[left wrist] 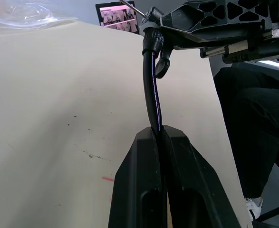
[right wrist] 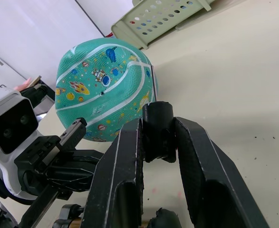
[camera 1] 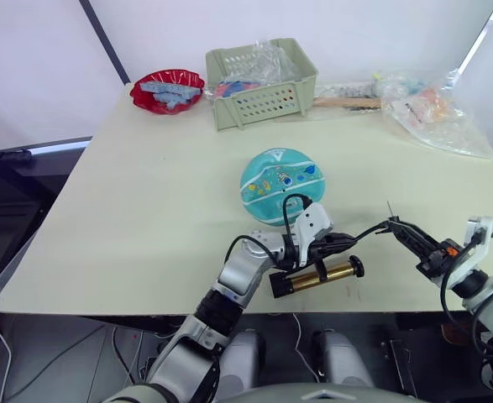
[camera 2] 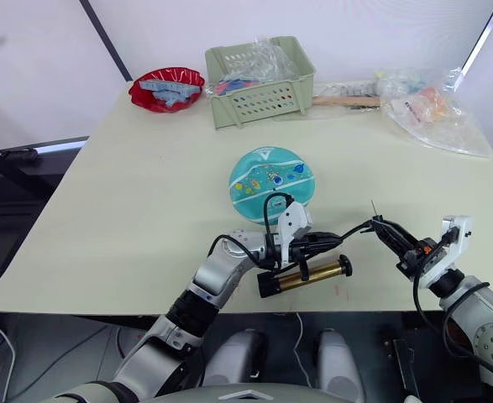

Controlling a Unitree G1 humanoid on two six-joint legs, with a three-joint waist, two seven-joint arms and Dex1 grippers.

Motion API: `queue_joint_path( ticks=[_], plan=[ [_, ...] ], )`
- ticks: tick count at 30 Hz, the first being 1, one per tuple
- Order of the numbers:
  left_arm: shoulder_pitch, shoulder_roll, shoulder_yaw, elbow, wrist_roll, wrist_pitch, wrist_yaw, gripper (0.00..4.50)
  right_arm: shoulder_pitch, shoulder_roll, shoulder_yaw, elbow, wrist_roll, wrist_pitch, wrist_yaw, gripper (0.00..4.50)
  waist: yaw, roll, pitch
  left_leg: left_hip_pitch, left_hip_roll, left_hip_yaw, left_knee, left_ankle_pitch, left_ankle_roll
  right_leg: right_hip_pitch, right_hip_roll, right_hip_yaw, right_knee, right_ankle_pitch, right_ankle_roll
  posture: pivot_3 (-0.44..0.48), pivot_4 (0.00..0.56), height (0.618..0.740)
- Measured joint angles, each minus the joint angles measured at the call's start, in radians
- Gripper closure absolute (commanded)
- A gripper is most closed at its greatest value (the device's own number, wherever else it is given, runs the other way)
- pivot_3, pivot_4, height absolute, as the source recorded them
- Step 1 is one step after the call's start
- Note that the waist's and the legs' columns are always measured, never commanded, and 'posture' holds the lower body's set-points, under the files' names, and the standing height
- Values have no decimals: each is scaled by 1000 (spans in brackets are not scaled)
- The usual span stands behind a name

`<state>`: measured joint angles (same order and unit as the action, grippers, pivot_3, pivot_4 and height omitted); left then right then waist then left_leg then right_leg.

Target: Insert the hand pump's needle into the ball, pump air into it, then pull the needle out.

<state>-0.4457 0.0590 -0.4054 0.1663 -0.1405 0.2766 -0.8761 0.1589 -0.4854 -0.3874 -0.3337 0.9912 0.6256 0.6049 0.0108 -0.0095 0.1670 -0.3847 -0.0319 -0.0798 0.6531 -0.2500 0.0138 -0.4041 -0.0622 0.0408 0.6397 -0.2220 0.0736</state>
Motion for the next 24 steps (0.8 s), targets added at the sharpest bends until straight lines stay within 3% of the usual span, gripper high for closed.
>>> queue_joint_path(
  ticks=[1,3,24],
  plan=[
    [0,0,0,0,0,0,0,4500,0,0,0,0,1,1,0,3979,0,0,0,0,0,0,0,0,0,0,0,0,0,0,0,0,150,740],
    [0,0,1,0,0,-1,1,4500,0,3,-1,0,5,2,2,4167,0,0,0,0,0,0,0,0,0,0,0,0,0,0,0,0,150,740],
    [0,2,1,8,2,-19,2,4500,-5,0,-1,0,4,4,15,4167,0,0,0,0,0,0,0,0,0,0,0,0,0,0,0,0,150,740]
  ],
)
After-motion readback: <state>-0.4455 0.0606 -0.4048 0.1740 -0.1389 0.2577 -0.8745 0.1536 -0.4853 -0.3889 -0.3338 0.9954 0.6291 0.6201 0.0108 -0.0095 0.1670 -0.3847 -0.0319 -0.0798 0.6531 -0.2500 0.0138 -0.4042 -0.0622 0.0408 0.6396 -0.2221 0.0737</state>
